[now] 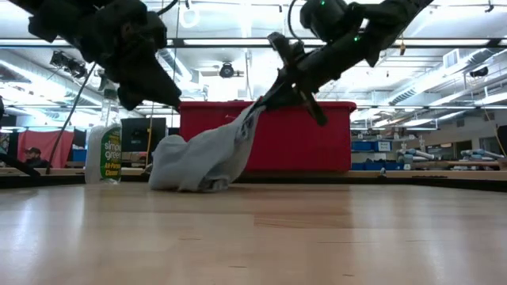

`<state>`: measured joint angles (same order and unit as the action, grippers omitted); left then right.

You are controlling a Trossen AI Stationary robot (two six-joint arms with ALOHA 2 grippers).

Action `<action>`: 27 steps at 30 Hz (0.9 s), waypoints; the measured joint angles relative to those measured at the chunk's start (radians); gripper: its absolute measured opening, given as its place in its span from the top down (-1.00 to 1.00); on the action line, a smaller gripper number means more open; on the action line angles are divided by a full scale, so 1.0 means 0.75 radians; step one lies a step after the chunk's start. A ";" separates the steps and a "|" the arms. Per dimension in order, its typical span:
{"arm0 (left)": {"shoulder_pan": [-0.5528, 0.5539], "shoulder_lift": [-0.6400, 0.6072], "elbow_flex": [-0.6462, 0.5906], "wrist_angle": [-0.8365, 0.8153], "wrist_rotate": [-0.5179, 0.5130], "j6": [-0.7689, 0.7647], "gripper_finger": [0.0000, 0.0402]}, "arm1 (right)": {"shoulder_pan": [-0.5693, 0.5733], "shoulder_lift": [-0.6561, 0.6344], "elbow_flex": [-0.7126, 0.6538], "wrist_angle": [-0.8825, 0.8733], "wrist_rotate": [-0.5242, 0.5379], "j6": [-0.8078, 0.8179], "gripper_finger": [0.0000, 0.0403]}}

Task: Fold laundry
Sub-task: Fold the gray shirt

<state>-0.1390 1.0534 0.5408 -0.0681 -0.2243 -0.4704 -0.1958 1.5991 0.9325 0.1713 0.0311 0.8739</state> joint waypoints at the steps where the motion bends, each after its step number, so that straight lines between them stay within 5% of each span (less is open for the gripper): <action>1: 0.000 0.000 0.006 -0.026 0.000 0.029 0.44 | -0.009 -0.015 0.000 -0.005 0.006 -0.004 0.95; 9: 0.001 0.088 -0.034 -0.052 -0.013 0.132 0.33 | -0.083 -0.056 0.000 -0.120 -0.007 0.158 0.93; 19: 0.003 0.520 -0.031 0.567 -0.009 0.349 -0.25 | -0.050 0.119 -0.001 -0.288 -0.031 0.354 0.93; 27: 0.047 0.853 0.022 0.640 -0.021 0.245 -0.07 | -0.032 0.295 -0.001 -0.158 -0.182 0.407 0.92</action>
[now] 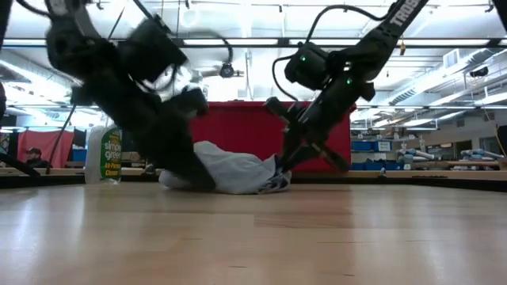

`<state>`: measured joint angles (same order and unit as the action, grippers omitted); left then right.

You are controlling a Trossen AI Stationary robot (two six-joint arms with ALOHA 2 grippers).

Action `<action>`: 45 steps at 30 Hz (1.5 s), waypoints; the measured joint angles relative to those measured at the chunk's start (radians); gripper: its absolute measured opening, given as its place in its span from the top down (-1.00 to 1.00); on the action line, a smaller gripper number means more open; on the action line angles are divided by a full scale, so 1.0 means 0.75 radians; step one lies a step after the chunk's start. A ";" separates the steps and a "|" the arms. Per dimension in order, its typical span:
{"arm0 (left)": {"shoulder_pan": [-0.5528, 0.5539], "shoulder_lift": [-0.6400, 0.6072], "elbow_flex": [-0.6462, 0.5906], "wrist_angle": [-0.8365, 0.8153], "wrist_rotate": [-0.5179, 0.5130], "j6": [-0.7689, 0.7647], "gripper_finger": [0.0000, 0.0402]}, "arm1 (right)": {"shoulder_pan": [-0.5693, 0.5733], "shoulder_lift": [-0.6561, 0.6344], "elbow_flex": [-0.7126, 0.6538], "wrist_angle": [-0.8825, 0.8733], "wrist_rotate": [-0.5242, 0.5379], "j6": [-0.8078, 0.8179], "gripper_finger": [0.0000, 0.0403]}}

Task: Fold laundry
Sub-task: Fold the gray shirt

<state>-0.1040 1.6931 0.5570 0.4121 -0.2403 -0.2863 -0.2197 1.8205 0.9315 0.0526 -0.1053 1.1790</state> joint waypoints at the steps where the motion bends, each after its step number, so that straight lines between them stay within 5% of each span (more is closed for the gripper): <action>1: 0.003 0.025 0.004 0.014 -0.010 -0.012 -0.01 | 0.004 0.019 0.000 0.039 -0.010 -0.001 0.92; 13: 0.049 0.018 0.018 -0.011 0.022 -0.254 0.95 | -0.024 0.073 0.001 0.131 -0.037 -0.039 0.91; 24: 0.048 -0.296 0.016 -0.166 0.069 -0.425 0.99 | -0.085 -0.031 0.000 0.138 -0.218 -0.412 0.91; 29: 0.041 -0.502 0.068 -0.475 0.031 -0.522 0.99 | -0.052 -0.221 0.000 0.039 -0.175 -0.596 0.91; 38: -0.038 -0.630 0.597 -1.554 -0.222 -0.484 1.00 | -0.095 -0.602 0.000 -0.081 -0.063 -0.840 0.92; 45: -0.094 -0.624 0.980 -1.691 -0.398 -0.343 1.00 | -0.097 -0.878 0.000 -0.180 -0.183 -0.974 0.93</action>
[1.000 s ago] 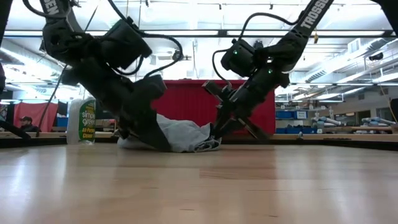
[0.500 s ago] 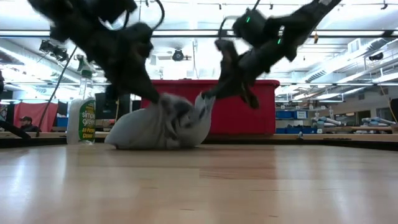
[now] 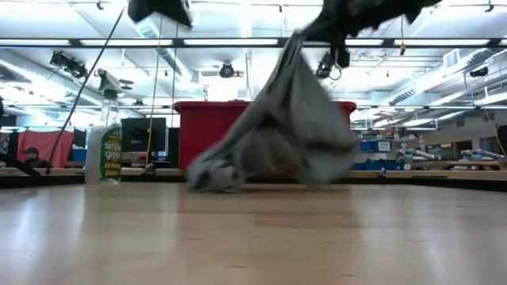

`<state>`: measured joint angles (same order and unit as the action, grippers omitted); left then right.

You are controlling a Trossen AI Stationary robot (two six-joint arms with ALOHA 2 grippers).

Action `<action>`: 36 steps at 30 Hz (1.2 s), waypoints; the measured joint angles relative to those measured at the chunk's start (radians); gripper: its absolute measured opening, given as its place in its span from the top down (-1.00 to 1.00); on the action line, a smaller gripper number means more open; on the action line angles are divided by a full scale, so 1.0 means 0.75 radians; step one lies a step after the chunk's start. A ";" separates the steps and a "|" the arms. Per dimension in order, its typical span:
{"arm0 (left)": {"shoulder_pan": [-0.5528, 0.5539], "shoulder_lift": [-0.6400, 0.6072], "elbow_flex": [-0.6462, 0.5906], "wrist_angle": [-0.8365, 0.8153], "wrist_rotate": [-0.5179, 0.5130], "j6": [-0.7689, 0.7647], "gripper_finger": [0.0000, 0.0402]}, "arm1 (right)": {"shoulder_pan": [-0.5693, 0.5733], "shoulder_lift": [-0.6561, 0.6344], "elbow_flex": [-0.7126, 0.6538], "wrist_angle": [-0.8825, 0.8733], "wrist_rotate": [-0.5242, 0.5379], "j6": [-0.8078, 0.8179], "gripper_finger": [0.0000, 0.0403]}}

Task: Fold laundry
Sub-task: Fold the gray shirt

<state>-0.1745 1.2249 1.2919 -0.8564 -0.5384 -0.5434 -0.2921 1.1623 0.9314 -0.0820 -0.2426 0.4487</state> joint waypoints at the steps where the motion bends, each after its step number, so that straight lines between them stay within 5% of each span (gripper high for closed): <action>1: -0.007 0.000 0.035 -0.003 -0.027 0.024 1.00 | 0.008 -0.035 0.000 0.001 -0.013 -0.002 0.94; 7: 0.024 0.027 0.036 0.053 -0.066 0.041 1.00 | -0.008 -0.134 0.001 -0.155 0.017 0.015 0.94; 13: 0.034 0.191 -0.230 0.501 -0.040 0.032 0.87 | -0.015 -0.100 0.000 -0.478 0.124 0.065 0.94; 18: 0.059 0.386 -0.378 0.962 0.083 0.040 0.63 | 0.010 -0.086 0.001 -0.422 0.111 0.147 0.94; 26: 0.080 0.659 -0.359 1.182 0.165 0.225 0.27 | 0.010 -0.084 0.001 -0.397 0.113 0.207 0.94; 36: 0.108 0.767 -0.359 1.519 0.166 0.267 0.20 | 0.016 -0.084 0.001 -0.381 0.113 0.215 0.94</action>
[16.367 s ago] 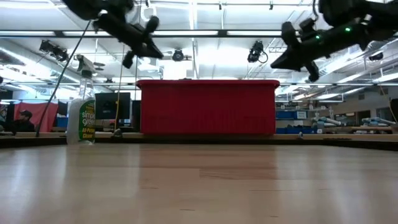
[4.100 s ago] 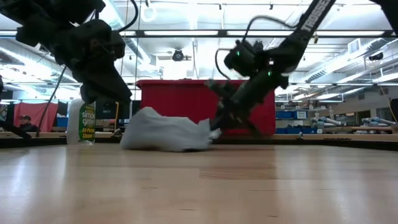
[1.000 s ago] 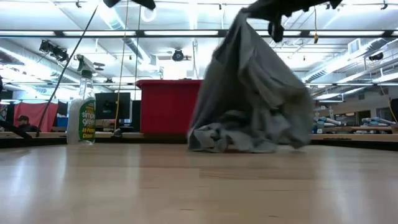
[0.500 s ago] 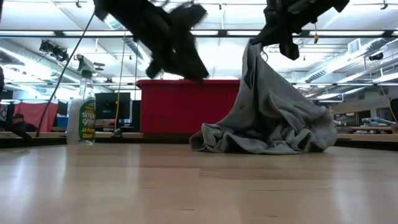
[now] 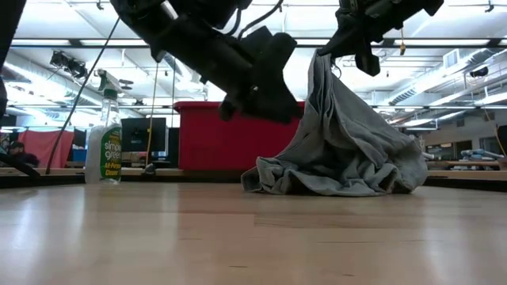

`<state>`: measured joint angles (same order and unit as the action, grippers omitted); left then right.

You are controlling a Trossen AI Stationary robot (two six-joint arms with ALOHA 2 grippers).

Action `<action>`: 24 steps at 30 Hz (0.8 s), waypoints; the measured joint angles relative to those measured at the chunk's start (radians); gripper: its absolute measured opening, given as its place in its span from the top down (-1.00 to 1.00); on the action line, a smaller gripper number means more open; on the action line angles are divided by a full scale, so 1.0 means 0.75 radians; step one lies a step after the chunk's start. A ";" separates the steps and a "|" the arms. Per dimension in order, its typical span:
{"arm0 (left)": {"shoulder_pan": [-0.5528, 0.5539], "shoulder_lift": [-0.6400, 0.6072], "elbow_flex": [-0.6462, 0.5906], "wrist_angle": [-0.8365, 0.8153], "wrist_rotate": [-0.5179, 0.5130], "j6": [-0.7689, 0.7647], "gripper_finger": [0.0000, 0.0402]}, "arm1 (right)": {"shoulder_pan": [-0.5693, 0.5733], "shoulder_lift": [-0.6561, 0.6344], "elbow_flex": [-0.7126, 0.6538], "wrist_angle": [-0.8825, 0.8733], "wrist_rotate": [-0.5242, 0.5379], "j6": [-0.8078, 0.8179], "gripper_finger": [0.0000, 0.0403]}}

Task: Fold laundry
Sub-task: Fold the gray shirt

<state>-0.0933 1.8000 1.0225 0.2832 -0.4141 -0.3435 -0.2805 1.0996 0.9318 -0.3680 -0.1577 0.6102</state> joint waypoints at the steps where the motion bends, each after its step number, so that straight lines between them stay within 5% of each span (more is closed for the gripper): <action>1: 0.004 0.000 0.000 0.012 0.000 0.000 0.21 | 0.005 0.000 0.000 0.002 0.001 0.000 0.94; 14: 0.046 0.001 0.000 0.028 0.200 -0.006 0.68 | 0.032 -0.001 0.000 0.064 0.051 0.035 0.94; 24: 0.070 0.001 0.000 0.006 0.184 -0.028 0.44 | 0.032 -0.001 0.000 0.071 0.070 0.035 0.94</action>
<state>-0.0408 1.8004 1.0225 0.2874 -0.2759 -0.3649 -0.2565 1.0988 0.9318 -0.3150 -0.1051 0.6366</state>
